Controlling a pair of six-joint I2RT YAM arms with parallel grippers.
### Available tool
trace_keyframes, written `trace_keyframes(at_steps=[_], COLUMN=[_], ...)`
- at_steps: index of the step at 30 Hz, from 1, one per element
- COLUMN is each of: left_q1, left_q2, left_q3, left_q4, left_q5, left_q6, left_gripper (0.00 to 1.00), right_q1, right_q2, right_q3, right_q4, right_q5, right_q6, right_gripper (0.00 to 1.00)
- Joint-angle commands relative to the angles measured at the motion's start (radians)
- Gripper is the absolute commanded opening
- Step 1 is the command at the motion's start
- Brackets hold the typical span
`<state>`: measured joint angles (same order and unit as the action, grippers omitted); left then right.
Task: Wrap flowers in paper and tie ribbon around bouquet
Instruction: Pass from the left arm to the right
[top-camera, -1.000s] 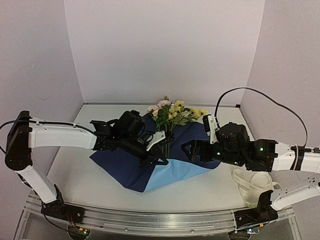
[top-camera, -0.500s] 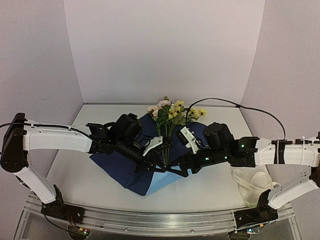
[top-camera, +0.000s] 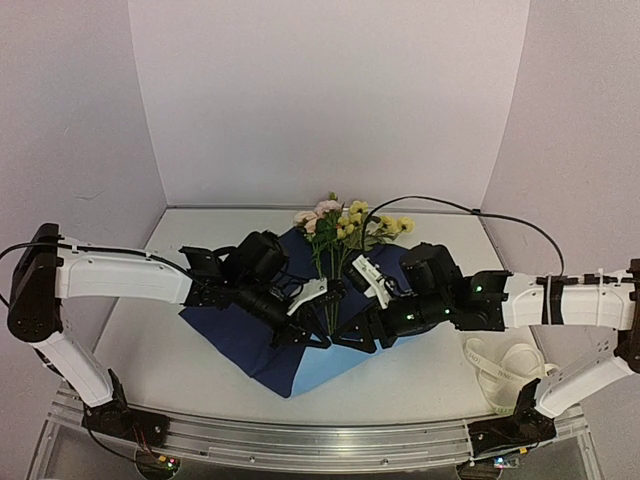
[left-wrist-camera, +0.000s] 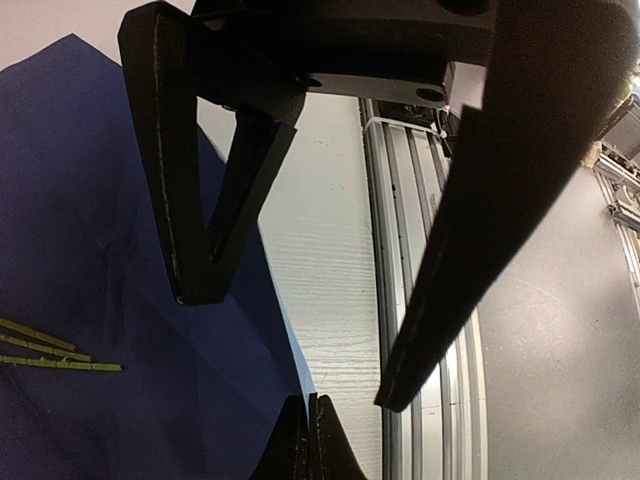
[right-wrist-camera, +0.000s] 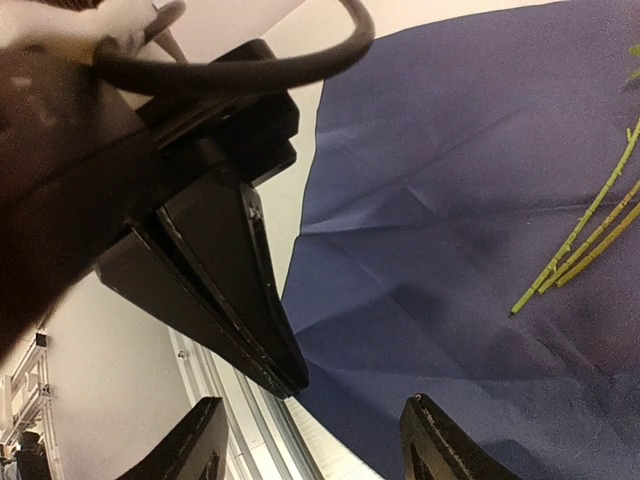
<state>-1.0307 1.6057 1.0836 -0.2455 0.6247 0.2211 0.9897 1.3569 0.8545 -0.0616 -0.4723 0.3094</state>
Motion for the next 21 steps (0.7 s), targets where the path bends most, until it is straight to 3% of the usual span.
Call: trace_keyframes(at_steps=[1, 10, 17, 21], left_q1=[0.006, 0.006, 0.012, 0.014], left_q2=[0.012, 0.020, 0.037, 0.028], left_q3=[0.063, 0.087, 0.101, 0.089], left_q4=[0.012, -0.005, -0.002, 0.007], left_q5=[-0.010, -0.017, -0.032, -0.029], left_q6=[0.026, 0.037, 0.035, 0.036], left_gripper=[0.00, 0.00, 0.00, 0.00], right_q1=[0.001, -0.020, -0.020, -0.023], right_q2=[0.023, 0.051, 0.074, 0.058], right_q3=[0.043, 0.062, 0.062, 0.049], right_q4=[0.004, -0.024, -0.033, -0.041], right_q5=[-0.021, -0.031, -0.048, -0.027], right_q6=[-0.030, -0.058, -0.056, -0.059], right_gripper=[0.60, 0.56, 0.35, 0.31])
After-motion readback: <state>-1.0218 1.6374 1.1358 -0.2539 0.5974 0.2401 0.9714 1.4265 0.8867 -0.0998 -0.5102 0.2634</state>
